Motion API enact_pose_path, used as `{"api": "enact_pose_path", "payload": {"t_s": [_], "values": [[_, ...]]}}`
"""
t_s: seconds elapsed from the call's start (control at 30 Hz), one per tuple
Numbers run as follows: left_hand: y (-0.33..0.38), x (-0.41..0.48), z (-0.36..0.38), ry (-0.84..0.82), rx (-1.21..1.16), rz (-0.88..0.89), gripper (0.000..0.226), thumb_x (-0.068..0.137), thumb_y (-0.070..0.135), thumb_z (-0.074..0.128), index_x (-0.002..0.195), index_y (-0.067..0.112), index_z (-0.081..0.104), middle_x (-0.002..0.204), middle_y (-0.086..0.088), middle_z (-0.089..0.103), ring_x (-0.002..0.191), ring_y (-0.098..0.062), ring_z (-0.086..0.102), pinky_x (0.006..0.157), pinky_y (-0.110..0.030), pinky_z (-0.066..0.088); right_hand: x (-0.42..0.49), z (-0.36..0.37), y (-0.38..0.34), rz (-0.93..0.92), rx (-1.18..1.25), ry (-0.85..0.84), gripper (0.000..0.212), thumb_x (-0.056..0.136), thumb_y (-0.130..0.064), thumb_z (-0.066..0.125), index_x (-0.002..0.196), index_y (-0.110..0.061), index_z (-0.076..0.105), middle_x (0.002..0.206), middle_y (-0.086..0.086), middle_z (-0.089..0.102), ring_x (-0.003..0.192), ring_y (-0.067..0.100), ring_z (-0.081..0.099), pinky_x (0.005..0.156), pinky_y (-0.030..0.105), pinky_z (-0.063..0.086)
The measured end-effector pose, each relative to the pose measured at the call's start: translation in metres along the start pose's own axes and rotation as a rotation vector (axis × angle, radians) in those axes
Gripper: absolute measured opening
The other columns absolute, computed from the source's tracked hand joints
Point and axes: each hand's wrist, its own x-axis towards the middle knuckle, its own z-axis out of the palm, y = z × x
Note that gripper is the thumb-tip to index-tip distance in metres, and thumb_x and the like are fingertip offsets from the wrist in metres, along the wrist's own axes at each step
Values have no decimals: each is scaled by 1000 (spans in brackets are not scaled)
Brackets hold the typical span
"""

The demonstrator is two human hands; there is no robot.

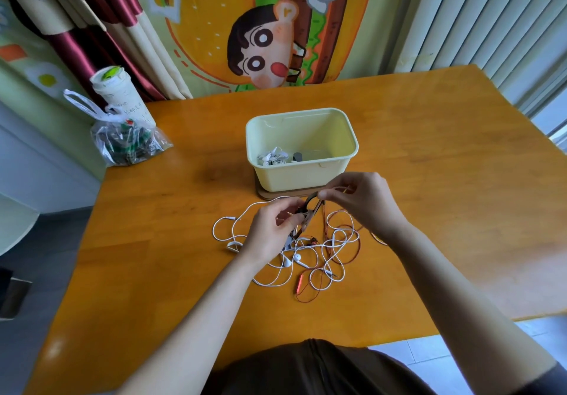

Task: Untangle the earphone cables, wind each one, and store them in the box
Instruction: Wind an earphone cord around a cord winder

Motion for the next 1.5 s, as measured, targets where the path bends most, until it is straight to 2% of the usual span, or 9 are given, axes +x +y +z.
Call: {"api": "enact_pose_path", "payload": {"t_s": [0.17,0.33,0.43,0.53,0.73,0.87,1.07,1.2,1.5], "values": [[3,-1,0,-94,-213,-85,23,91,8,59,105,25,65,99,1,70,94,-14,64,86,-26,52,4,-2,3,46,112,5,10,80,-29,70,75,-21,67,66,-11,63,53,-1,56,53,19,47],[20,7,8,-86,-682,-185,26,81,17,60,105,19,68,99,-4,69,93,-18,61,86,-34,49,4,6,7,160,309,-6,19,88,-27,63,73,-17,67,60,4,54,55,13,43,52,27,35],[27,13,14,-33,-895,-235,23,84,11,56,103,17,68,98,-2,72,94,-15,65,84,-29,49,2,15,7,216,379,-14,27,91,-28,58,76,-8,67,61,8,52,51,10,39,49,23,31],[29,16,15,48,-972,-260,22,94,5,48,104,13,65,92,-2,74,85,-14,69,77,-28,51,-2,26,9,240,346,3,30,91,-27,59,81,-1,69,57,-6,53,46,0,40,49,16,30],[25,21,17,252,-1048,-334,21,97,4,45,99,10,65,87,-6,71,81,-17,68,72,-23,58,-13,43,9,239,269,-6,26,94,-25,56,73,-12,65,45,-16,50,42,0,41,45,10,28],[19,25,21,295,-951,-408,17,98,13,49,96,16,66,91,-4,64,88,-16,59,78,-26,48,-16,45,9,248,222,-46,26,95,-26,54,80,-11,69,55,-9,52,42,3,37,45,17,29],[12,31,22,419,-836,-419,14,95,12,55,99,18,67,86,1,63,83,-12,58,74,-24,44,-21,44,2,222,187,-54,17,95,-22,54,89,-15,69,57,-13,52,40,0,42,42,10,29],[6,31,21,491,-486,-292,17,93,8,57,103,19,66,95,2,70,92,-12,64,81,-23,51,-23,42,-5,165,140,-54,19,94,-25,55,92,-15,71,62,-14,57,46,-3,47,44,10,33],[-9,25,7,417,132,-31,22,90,7,62,110,9,68,100,-2,65,86,-8,60,70,-3,44,-8,16,-17,7,20,-118,17,89,-25,63,74,-20,65,57,-17,53,51,-7,51,48,10,36]]}}
